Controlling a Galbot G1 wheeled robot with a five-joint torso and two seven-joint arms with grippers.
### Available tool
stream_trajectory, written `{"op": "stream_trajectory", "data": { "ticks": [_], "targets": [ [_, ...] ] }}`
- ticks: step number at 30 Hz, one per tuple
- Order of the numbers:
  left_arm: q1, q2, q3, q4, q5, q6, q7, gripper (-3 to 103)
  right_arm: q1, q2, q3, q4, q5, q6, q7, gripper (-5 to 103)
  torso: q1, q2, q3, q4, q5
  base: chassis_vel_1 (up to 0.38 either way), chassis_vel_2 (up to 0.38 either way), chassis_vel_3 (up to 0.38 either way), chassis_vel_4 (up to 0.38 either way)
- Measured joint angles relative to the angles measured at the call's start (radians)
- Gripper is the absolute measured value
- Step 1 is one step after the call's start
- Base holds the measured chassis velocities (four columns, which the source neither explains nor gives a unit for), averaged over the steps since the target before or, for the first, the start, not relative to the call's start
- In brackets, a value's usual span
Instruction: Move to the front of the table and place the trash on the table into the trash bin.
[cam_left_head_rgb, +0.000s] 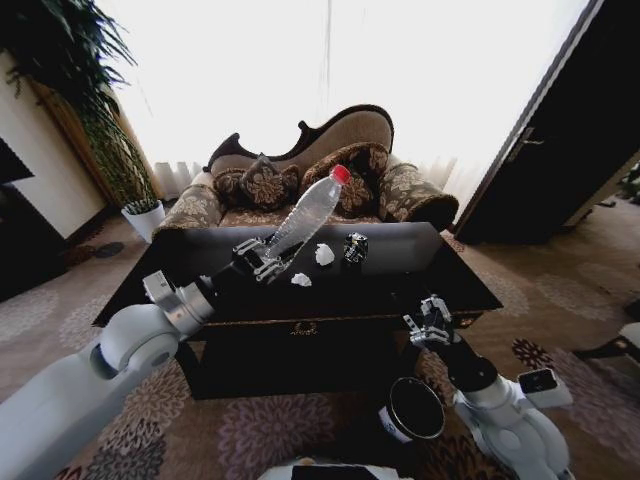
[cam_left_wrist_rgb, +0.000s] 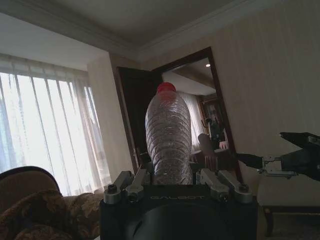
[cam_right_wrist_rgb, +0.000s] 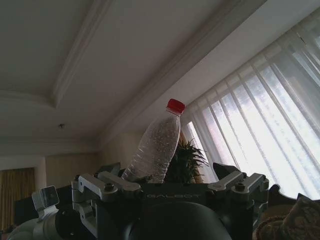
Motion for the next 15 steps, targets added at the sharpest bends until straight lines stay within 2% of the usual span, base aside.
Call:
{"op": "stream_trajectory", "data": {
  "ticks": [1, 6, 15],
  "targets": [
    [-0.023, 0.021, 0.035, -0.001, -0.003, -0.009, 0.031, 34, 0.003, -0.014, -0.003, 0.002, -0.001, -0.004, -0.011, 100, 0.0, 0.0, 0.0, -0.0001, 0.0, 0.0, 0.0, 0.0, 0.0],
    [-0.065, 0.054, 0.102, -0.005, -0.008, -0.019, 0.091, 34, 0.022, -0.041, -0.02, 0.003, -0.007, -0.019, -0.016, 100, 0.0, 0.0, 0.0, 0.0, 0.0, 0.0, 0.0, 0.0, 0.0],
    [-0.098, 0.057, 0.17, -0.006, -0.002, -0.002, 0.133, 34, 0.062, -0.079, -0.054, 0.006, -0.026, -0.058, 0.011, 100, 0.0, 0.0, 0.0, -0.0001, -0.0001, 0.0, 0.0, 0.0, 0.0]
  ]
}}
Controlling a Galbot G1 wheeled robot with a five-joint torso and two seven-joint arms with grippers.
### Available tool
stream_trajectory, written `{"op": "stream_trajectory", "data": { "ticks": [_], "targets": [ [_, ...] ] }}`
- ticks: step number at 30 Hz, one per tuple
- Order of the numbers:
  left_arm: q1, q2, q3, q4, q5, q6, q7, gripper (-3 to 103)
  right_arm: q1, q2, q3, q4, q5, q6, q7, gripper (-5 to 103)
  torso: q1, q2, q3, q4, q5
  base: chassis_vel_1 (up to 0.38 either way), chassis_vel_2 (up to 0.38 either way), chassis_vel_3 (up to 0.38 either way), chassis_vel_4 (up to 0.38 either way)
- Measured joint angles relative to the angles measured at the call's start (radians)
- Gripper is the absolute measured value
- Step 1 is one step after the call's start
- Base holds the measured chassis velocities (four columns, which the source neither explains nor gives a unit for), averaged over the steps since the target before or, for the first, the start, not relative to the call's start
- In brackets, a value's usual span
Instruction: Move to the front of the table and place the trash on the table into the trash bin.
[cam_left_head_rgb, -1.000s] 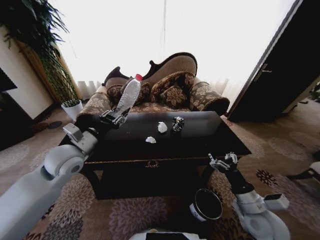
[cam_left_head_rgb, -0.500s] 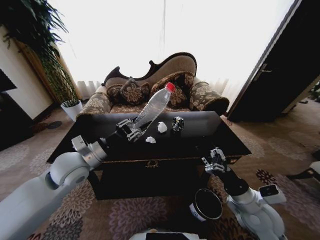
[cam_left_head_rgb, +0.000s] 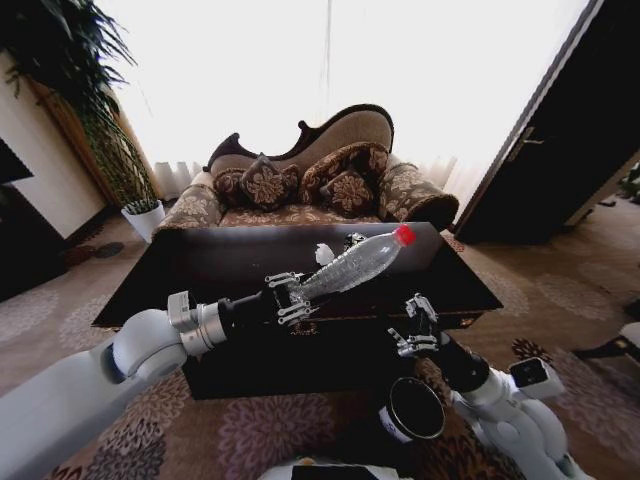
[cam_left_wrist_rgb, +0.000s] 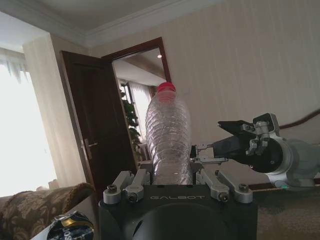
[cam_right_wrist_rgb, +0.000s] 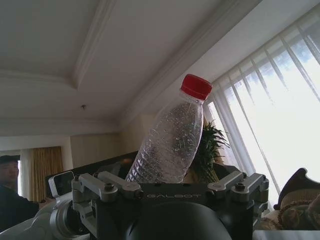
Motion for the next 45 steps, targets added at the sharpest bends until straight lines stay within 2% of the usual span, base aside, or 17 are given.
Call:
{"op": "stream_trajectory", "data": {
  "ticks": [8, 12, 19, 22, 25, 27, 28, 31, 32, 35, 37, 39, 40, 41, 44, 45],
  "targets": [
    [-0.062, 0.002, 0.105, 0.02, 0.022, 0.019, 0.021, 34, 0.06, -0.106, -0.014, -0.016, 0.028, -0.023, 0.028, 100, 0.0, 0.0, 0.0, 0.0001, 0.0001, 0.0, 0.0, 0.0, 0.0],
    [-0.095, -0.011, 0.149, 0.031, 0.029, 0.034, 0.022, 34, 0.095, -0.127, -0.026, -0.016, 0.058, -0.036, 0.045, 100, 0.0, 0.0, 0.0, 0.0002, 0.0, 0.0, 0.0, 0.0, 0.0],
    [-0.153, -0.03, 0.208, 0.052, 0.031, 0.042, 0.023, 34, 0.12, -0.124, -0.055, -0.022, 0.055, -0.047, 0.049, 102, 0.0, 0.0, 0.0, 0.0, 0.0, 0.0, 0.0, 0.0, 0.0],
    [-0.163, -0.037, 0.218, 0.058, 0.03, 0.045, 0.024, 34, 0.12, -0.12, -0.066, -0.031, 0.037, -0.046, 0.037, 88, 0.0, 0.0, 0.0, 0.0001, 0.0, 0.0, 0.0, 0.0, 0.0],
    [-0.168, -0.042, 0.223, 0.061, 0.029, 0.045, 0.025, 32, 0.12, -0.118, -0.07, -0.033, 0.032, -0.046, 0.03, 83, 0.0, 0.0, 0.0, 0.0001, 0.0, 0.0, 0.0, 0.0, 0.0],
    [-0.17, -0.047, 0.228, 0.066, 0.03, 0.047, 0.025, 30, 0.122, -0.117, -0.072, -0.035, 0.032, -0.045, 0.024, 71, 0.0, 0.0, 0.0, 0.0001, 0.0, 0.0, 0.0, 0.0, 0.0],
    [-0.17, -0.047, 0.228, 0.066, 0.03, 0.047, 0.025, 30, 0.122, -0.117, -0.072, -0.035, 0.032, -0.045, 0.024, 71, 0.0, 0.0, 0.0, 0.0001, 0.0, 0.0, 0.0, 0.0, 0.0],
    [-0.176, -0.051, 0.233, 0.069, 0.03, 0.048, 0.025, 29, 0.122, -0.117, -0.071, -0.036, 0.029, -0.044, 0.019, 55, 0.0, 0.0, 0.0, 0.0001, 0.0, 0.0, 0.0, 0.0, 0.0],
    [-0.176, -0.051, 0.233, 0.069, 0.03, 0.048, 0.025, 29, 0.122, -0.117, -0.071, -0.036, 0.029, -0.044, 0.019, 55, 0.0, 0.0, 0.0, 0.0001, 0.0, 0.0, 0.0, 0.0, 0.0],
    [-0.178, -0.051, 0.234, 0.069, 0.031, 0.051, 0.026, 29, 0.119, -0.115, -0.07, -0.036, 0.026, -0.044, 0.017, 44, 0.0, 0.0, 0.0, 0.0001, 0.0, 0.0, 0.0, 0.0, 0.0],
    [-0.178, -0.051, 0.234, 0.068, 0.031, 0.052, 0.026, 29, 0.117, -0.114, -0.069, -0.036, 0.025, -0.044, 0.015, 44, 0.0, 0.0, 0.0, 0.0001, 0.0, 0.0, 0.0, 0.0, 0.0],
    [-0.175, -0.05, 0.231, 0.064, 0.031, 0.055, 0.026, 29, 0.114, -0.113, -0.067, -0.036, 0.023, -0.044, 0.012, 38, 0.0, 0.0, 0.0, 0.0, 0.0, 0.0, 0.0, 0.0, 0.0],
    [-0.172, -0.049, 0.229, 0.062, 0.031, 0.056, 0.026, 29, 0.113, -0.113, -0.067, -0.035, 0.023, -0.044, 0.011, 38, 0.0, 0.0, 0.0, 0.0, 0.0, 0.0, 0.0, 0.0, 0.0],
    [-0.161, -0.045, 0.216, 0.054, 0.032, 0.064, 0.026, 29, 0.11, -0.113, -0.065, -0.033, 0.022, -0.043, 0.007, 33, 0.0, 0.0, 0.0, 0.0, 0.0, 0.0, 0.0, 0.0, 0.0],
    [-0.142, -0.037, 0.196, 0.04, 0.035, 0.078, 0.025, 26, 0.107, -0.113, -0.064, -0.031, 0.022, -0.044, 0.004, 32, 0.0, 0.0, 0.0, 0.0, 0.0, 0.0, 0.0, 0.0, 0.0],
    [-0.13, -0.03, 0.184, 0.031, 0.036, 0.086, 0.021, 30, 0.105, -0.113, -0.062, -0.029, 0.021, -0.044, 0.001, 32, 0.0, 0.0, 0.0, 0.0001, -0.0001, 0.0, 0.0, 0.0, 0.0]
  ]
}}
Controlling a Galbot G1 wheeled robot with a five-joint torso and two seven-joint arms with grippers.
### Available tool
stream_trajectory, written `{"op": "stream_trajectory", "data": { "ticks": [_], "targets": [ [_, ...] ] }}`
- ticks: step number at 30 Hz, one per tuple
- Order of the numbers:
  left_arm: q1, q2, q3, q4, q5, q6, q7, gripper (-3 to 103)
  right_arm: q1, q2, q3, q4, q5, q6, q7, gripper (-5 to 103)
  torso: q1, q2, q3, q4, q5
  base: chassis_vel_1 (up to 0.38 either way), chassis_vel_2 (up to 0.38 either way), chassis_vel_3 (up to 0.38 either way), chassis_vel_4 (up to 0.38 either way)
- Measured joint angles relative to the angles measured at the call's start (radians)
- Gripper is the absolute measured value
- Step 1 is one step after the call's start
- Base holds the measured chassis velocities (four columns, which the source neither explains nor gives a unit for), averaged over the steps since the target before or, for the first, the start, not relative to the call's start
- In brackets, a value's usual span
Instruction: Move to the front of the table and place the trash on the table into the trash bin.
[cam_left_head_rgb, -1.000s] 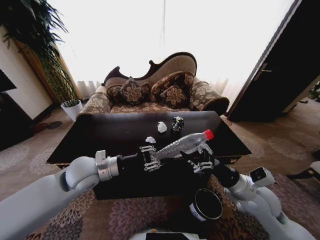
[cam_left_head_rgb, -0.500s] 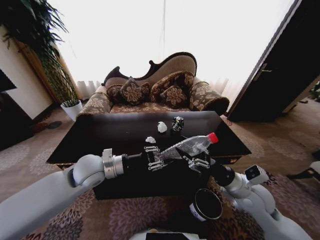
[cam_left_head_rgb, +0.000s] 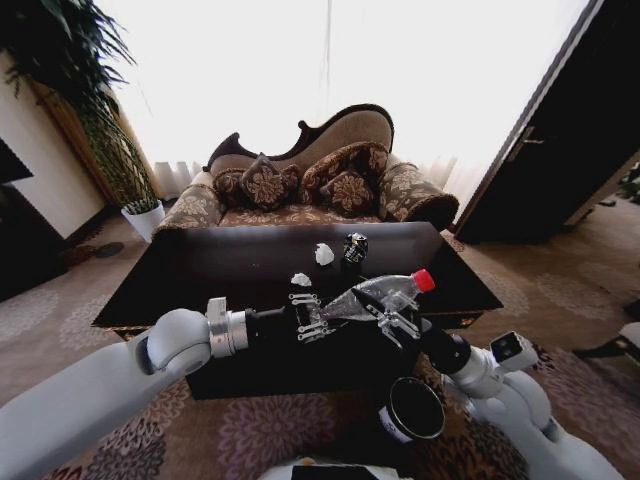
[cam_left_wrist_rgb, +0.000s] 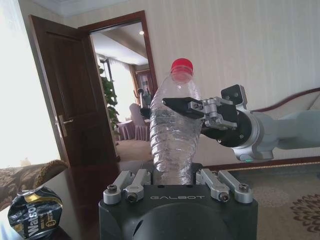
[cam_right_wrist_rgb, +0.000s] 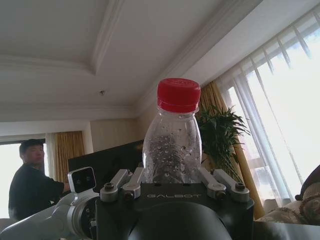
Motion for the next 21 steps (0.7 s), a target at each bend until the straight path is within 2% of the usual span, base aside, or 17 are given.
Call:
{"op": "stream_trajectory", "data": {
  "ticks": [2, 4, 5, 6, 8, 11, 12, 13, 14, 17, 18, 21],
  "targets": [
    [0.025, 0.011, -0.023, -0.017, -0.007, 0.008, -0.007, 42, -0.003, -0.001, 0.005, 0.003, -0.001, 0.0, -0.005, 30, 0.0, 0.0, 0.0, 0.0, 0.0, 0.0, 0.0, 0.0, 0.0],
    [0.034, 0.015, -0.034, -0.023, -0.015, 0.01, -0.011, 42, -0.005, -0.002, 0.008, 0.004, -0.001, 0.0, -0.007, 30, 0.0, 0.0, 0.0, 0.0, 0.0, 0.0, 0.0, 0.0, 0.0],
    [0.047, 0.022, -0.052, -0.033, -0.035, 0.012, -0.016, 52, -0.008, -0.002, 0.016, 0.004, -0.001, 0.002, -0.009, 27, 0.0, 0.0, 0.0, 0.0, 0.0, 0.0, 0.0, 0.0, 0.0],
    [0.059, 0.029, -0.069, -0.043, -0.052, 0.013, -0.02, 57, -0.014, -0.002, 0.024, 0.004, -0.001, 0.006, -0.01, 25, 0.0, 0.0, 0.0, 0.0, 0.0, 0.0, 0.0, 0.0, 0.0],
    [0.068, 0.034, -0.085, -0.052, -0.062, 0.012, -0.022, 57, -0.02, -0.002, 0.031, 0.003, -0.004, 0.01, -0.01, 25, 0.0, 0.0, 0.0, 0.0, 0.0, 0.0, 0.0, 0.0, 0.0],
    [0.116, 0.053, -0.141, -0.091, -0.092, 0.009, -0.018, 74, -0.05, -0.004, 0.065, -0.001, -0.015, 0.028, -0.016, 25, 0.0, 0.0, 0.0, -0.0001, 0.0001, 0.0, 0.0, 0.0, 0.0],
    [0.116, 0.053, -0.141, -0.091, -0.092, 0.009, -0.018, 74, -0.05, -0.004, 0.065, -0.001, -0.015, 0.028, -0.016, 25, 0.0, 0.0, 0.0, -0.0001, 0.0001, 0.0, 0.0, 0.0, 0.0],
    [0.139, 0.055, -0.168, -0.105, -0.106, 0.008, -0.017, 80, -0.059, -0.004, 0.076, -0.002, -0.019, 0.034, -0.017, 25, 0.0, 0.0, 0.0, -0.0001, 0.0001, 0.0, 0.0, 0.0, 0.0],
    [0.165, 0.056, -0.196, -0.117, -0.122, 0.008, -0.014, 80, -0.065, -0.004, 0.085, -0.004, -0.023, 0.038, -0.017, 25, 0.0, 0.0, 0.0, -0.0001, 0.0001, 0.0, 0.0, 0.0, 0.0],
    [0.263, 0.037, -0.315, -0.149, -0.177, 0.008, -0.013, 95, -0.094, -0.002, 0.136, -0.015, -0.044, 0.06, -0.034, 25, 0.0, 0.0, 0.0, 0.0001, 0.0001, 0.0, 0.0, 0.0, 0.0],
    [0.263, 0.037, -0.315, -0.149, -0.177, 0.008, -0.013, 95, -0.094, -0.002, 0.136, -0.015, -0.044, 0.06, -0.034, 25, 0.0, 0.0, 0.0, 0.0001, 0.0001, 0.0, 0.0, 0.0, 0.0],
    [0.331, -0.002, -0.424, -0.151, -0.203, 0.008, -0.021, 100, -0.133, 0.004, 0.182, -0.017, -0.074, 0.087, -0.063, 25, 0.0, 0.0, 0.0, 0.0, 0.0, 0.0, 0.0, 0.0, 0.0]
  ]
}}
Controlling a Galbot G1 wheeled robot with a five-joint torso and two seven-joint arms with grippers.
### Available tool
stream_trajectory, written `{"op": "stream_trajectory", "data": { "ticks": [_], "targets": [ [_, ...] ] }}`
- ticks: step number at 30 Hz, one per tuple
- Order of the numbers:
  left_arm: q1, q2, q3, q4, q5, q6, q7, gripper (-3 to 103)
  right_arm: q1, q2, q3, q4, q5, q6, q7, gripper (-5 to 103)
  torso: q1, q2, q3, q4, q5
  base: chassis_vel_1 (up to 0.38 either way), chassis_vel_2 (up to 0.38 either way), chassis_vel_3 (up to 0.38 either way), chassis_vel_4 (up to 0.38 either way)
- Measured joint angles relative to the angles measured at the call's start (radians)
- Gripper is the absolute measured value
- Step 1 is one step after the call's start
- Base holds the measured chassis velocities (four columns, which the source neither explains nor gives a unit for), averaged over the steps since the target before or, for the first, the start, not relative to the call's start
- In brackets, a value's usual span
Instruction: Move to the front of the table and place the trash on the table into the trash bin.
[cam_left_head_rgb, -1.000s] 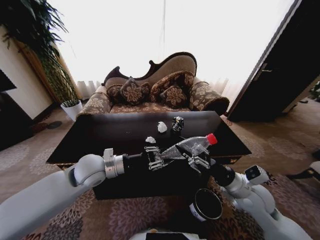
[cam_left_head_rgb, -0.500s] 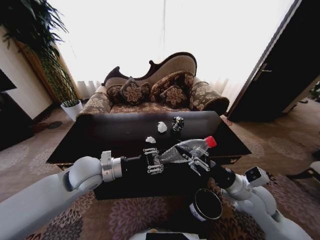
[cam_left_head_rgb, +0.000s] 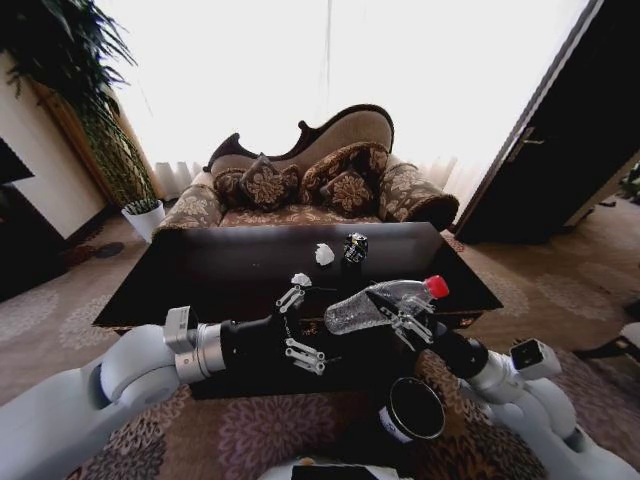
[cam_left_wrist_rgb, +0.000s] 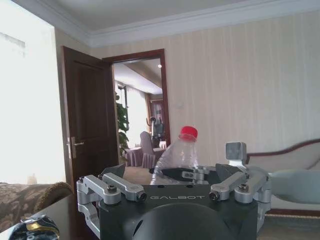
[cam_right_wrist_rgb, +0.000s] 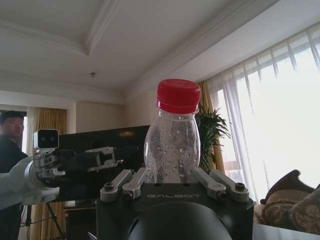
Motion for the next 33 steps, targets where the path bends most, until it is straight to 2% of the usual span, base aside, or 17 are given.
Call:
{"op": "stream_trajectory", "data": {
  "ticks": [1, 4, 6, 7, 9, 11, 14, 18, 20, 23, 26, 28, 32, 33],
  "targets": [
    [0.022, -0.023, -0.045, 0.007, -0.008, 0.0, -0.009, 100, -0.017, 0.007, 0.016, 0.001, -0.023, 0.012, -0.012, 25, 0.0, 0.0, 0.0, 0.0, 0.0, 0.0, 0.0, 0.0, 0.0],
    [0.045, -0.052, -0.092, 0.015, -0.019, 0.0, -0.022, 100, -0.037, 0.017, 0.03, 0.001, -0.052, 0.025, -0.022, 25, 0.0, 0.0, 0.0, 0.0, 0.0, 0.0, 0.0, 0.0, 0.0],
    [0.102, -0.114, -0.186, 0.028, -0.045, 0.008, -0.055, 100, -0.076, 0.046, 0.051, 0.002, -0.114, 0.051, -0.044, 25, 0.0, 0.0, 0.0, 0.0, 0.0, 0.0, 0.0, 0.0, 0.0],
    [0.102, -0.114, -0.186, 0.028, -0.045, 0.008, -0.055, 100, -0.076, 0.046, 0.051, 0.002, -0.114, 0.051, -0.044, 25, 0.0, 0.0, 0.0, 0.0, 0.0, 0.0, 0.0, 0.0, 0.0],
    [0.151, -0.16, -0.258, 0.034, -0.049, 0.01, -0.069, 100, -0.112, 0.074, 0.068, 0.001, -0.16, 0.073, -0.051, 25, 0.0, 0.0, 0.0, -0.0002, 0.0, 0.0, 0.0, 0.0, 0.0],
    [0.168, -0.175, -0.28, 0.034, -0.05, 0.01, -0.071, 100, -0.123, 0.082, 0.073, 0.001, -0.176, 0.081, -0.053, 25, 0.0, 0.0, 0.0, -0.0001, 0.0, 0.0, 0.0, 0.0, 0.0],
    [0.23, -0.244, -0.378, 0.026, -0.069, 0.012, -0.071, 100, -0.162, 0.116, 0.099, -0.01, -0.249, 0.123, -0.066, 25, 0.0, 0.0, 0.0, -0.0001, -0.0001, 0.0, 0.0, 0.0, 0.0],
    [0.267, -0.308, -0.446, 0.024, -0.067, 0.015, -0.076, 100, -0.175, 0.137, 0.122, -0.042, -0.307, 0.162, -0.079, 25, 0.0, 0.0, 0.0, 0.0, -0.0001, 0.0, 0.0, 0.0, 0.0],
    [0.298, -0.362, -0.499, 0.028, -0.062, 0.016, -0.079, 100, -0.179, 0.158, 0.131, -0.094, -0.353, 0.204, -0.089, 25, 0.0, 0.0, 0.0, 0.0, 0.0001, 0.0, 0.0, 0.0, 0.0],
    [0.316, -0.4, -0.539, 0.033, -0.061, 0.016, -0.083, 100, -0.178, 0.171, 0.13, -0.141, -0.381, 0.235, -0.091, 25, 0.0, 0.0, 0.0, -0.0001, 0.0, 0.0, 0.0, 0.0, 0.0],
    [0.348, -0.469, -0.609, 0.034, -0.065, 0.023, -0.116, 100, -0.159, 0.196, 0.124, -0.277, -0.454, 0.294, -0.089, 25, 0.0, 0.0, 0.0, 0.0, 0.0001, 0.0, 0.0, 0.0, 0.0],
    [0.352, -0.475, -0.616, 0.034, -0.065, 0.024, -0.12, 100, -0.158, 0.197, 0.124, -0.293, -0.461, 0.298, -0.087, 25, 0.0, 0.0, 0.0, 0.0, 0.0001, 0.0, 0.0, 0.0, 0.0],
    [0.397, -0.529, -0.729, 0.021, -0.063, 0.032, -0.152, 100, -0.112, 0.183, 0.084, -0.452, -0.497, 0.318, -0.036, 25, 0.0, 0.0, 0.0, -0.0002, 0.0003, 0.0, 0.0, 0.0, 0.0],
    [0.397, -0.529, -0.729, 0.021, -0.063, 0.032, -0.152, 100, -0.112, 0.183, 0.084, -0.452, -0.497, 0.318, -0.036, 25, 0.0, 0.0, 0.0, -0.0002, 0.0003, 0.0, 0.0, 0.0, 0.0]
  ]
}}
